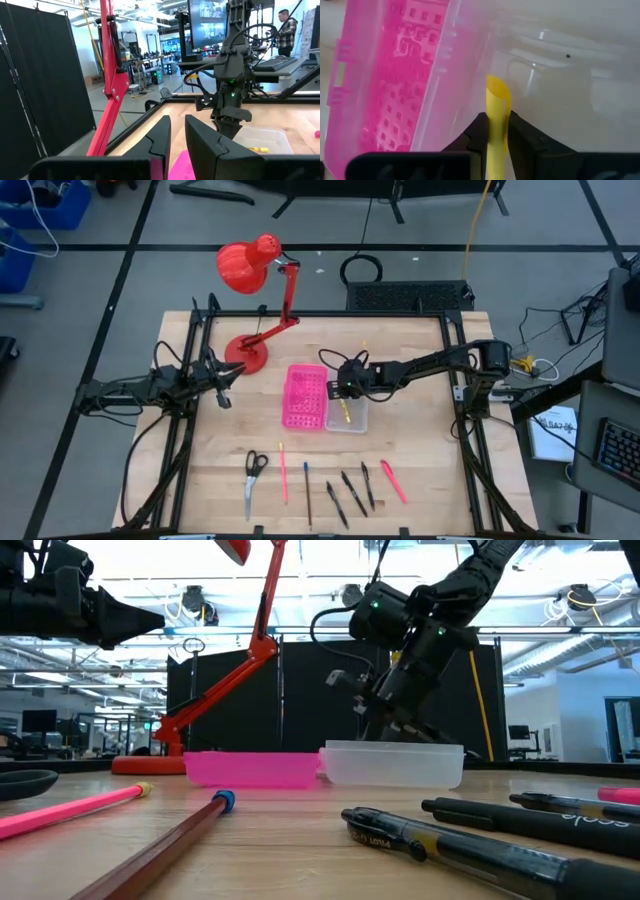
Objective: Pick & place school supplies into a supply box
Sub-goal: Put the yellow pen into the supply box, then put the pink pen into the supply box
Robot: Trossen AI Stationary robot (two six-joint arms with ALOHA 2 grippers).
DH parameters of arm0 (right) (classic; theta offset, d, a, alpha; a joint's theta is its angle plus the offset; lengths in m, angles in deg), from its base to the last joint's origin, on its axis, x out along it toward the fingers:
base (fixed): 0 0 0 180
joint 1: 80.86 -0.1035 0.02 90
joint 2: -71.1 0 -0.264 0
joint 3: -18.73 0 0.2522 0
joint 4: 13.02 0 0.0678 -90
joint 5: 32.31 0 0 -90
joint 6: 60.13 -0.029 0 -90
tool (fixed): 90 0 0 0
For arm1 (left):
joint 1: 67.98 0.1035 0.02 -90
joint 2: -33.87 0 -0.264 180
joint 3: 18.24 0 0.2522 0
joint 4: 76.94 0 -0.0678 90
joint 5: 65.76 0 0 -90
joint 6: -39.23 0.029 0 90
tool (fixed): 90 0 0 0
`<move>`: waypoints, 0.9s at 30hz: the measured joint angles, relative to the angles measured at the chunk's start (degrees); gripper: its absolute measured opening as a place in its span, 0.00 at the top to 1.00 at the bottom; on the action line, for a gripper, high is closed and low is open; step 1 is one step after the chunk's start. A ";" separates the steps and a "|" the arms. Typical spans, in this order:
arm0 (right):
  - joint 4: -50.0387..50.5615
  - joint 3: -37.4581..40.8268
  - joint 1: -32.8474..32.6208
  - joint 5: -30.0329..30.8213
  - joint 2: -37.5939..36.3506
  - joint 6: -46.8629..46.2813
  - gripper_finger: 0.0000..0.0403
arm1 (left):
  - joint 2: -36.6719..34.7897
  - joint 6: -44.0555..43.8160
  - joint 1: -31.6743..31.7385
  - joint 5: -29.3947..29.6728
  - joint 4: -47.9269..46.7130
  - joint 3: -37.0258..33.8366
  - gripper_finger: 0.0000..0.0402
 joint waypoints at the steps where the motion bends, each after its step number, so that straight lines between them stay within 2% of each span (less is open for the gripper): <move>1: 0.00 0.00 0.04 0.14 -0.24 0.83 0.88 | 0.00 0.00 0.00 0.00 0.00 0.00 0.84; 6: -0.31 0.02 0.04 2.92 -1.33 2.97 0.81 | -0.02 0.02 0.00 -0.07 -0.02 0.00 0.84; 10: 1.13 0.07 0.04 2.91 -2.07 2.72 0.76 | -0.02 0.02 0.00 -0.13 -0.22 0.00 0.84; 19: 1.64 0.02 0.04 1.40 -3.38 5.36 0.75 | 0.01 0.35 -0.03 -0.17 -0.39 0.00 0.84; 27: 3.16 0.02 0.04 1.49 -14.09 6.87 0.75 | -0.01 -0.68 -0.03 -0.17 -0.50 0.00 0.84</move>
